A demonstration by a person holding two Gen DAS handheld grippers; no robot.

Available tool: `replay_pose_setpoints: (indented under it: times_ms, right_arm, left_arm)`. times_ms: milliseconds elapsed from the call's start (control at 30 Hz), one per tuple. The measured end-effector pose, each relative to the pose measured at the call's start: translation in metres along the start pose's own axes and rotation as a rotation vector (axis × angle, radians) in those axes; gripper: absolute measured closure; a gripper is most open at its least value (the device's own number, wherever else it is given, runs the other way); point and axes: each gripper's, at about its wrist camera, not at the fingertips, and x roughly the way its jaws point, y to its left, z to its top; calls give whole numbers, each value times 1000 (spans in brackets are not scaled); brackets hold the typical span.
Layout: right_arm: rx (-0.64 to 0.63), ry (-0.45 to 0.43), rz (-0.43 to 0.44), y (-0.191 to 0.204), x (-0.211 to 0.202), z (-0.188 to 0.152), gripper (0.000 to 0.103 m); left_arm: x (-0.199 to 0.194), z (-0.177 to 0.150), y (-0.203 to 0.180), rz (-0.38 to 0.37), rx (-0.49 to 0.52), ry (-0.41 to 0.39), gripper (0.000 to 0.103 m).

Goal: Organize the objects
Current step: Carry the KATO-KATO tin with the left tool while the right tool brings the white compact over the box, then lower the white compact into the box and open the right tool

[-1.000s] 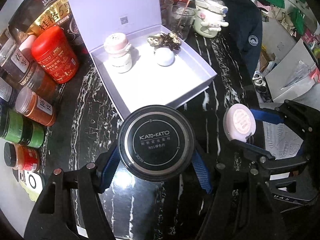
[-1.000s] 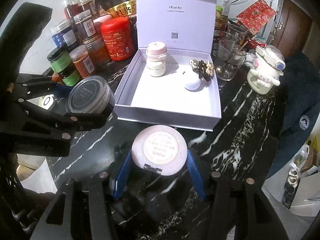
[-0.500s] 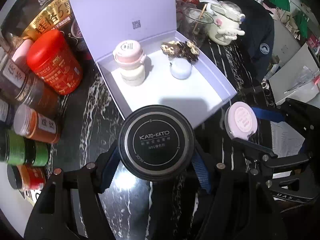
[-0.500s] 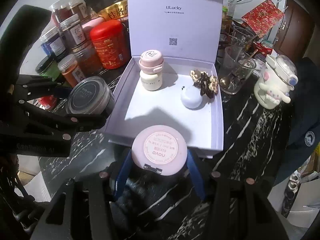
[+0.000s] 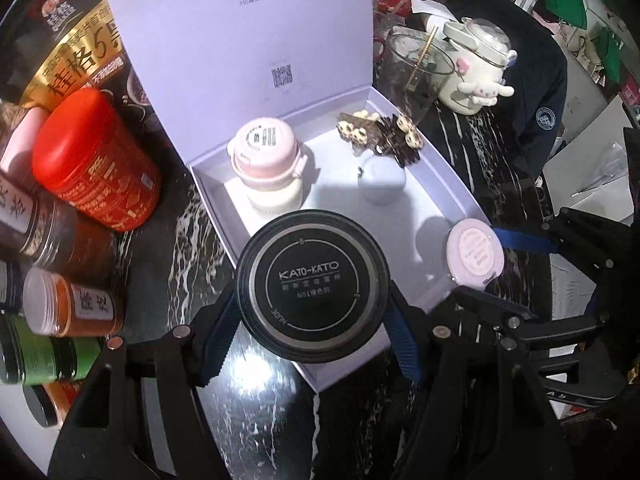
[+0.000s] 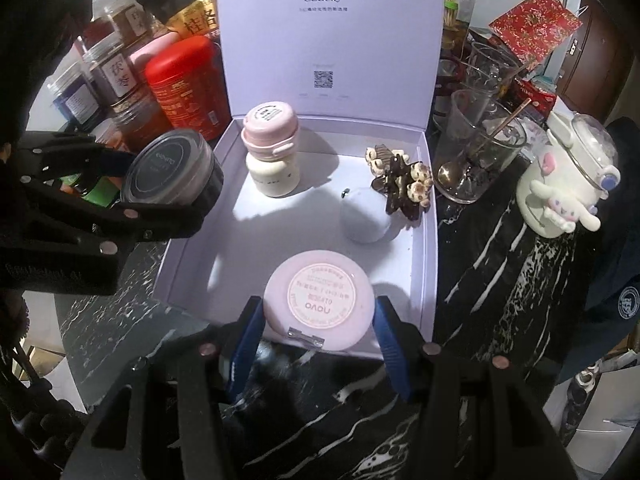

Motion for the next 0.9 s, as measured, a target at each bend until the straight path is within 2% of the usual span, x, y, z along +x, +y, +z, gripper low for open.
replay_pose_setpoints:
  times_ms: [533, 900]
  right_arm:
    - [16, 15, 21, -23, 32, 28, 47]
    - [41, 12, 20, -38, 49, 42, 47]
  left_arm:
    - [16, 56, 15, 17, -1, -41, 36]
    - [28, 75, 22, 24, -3, -57, 36]
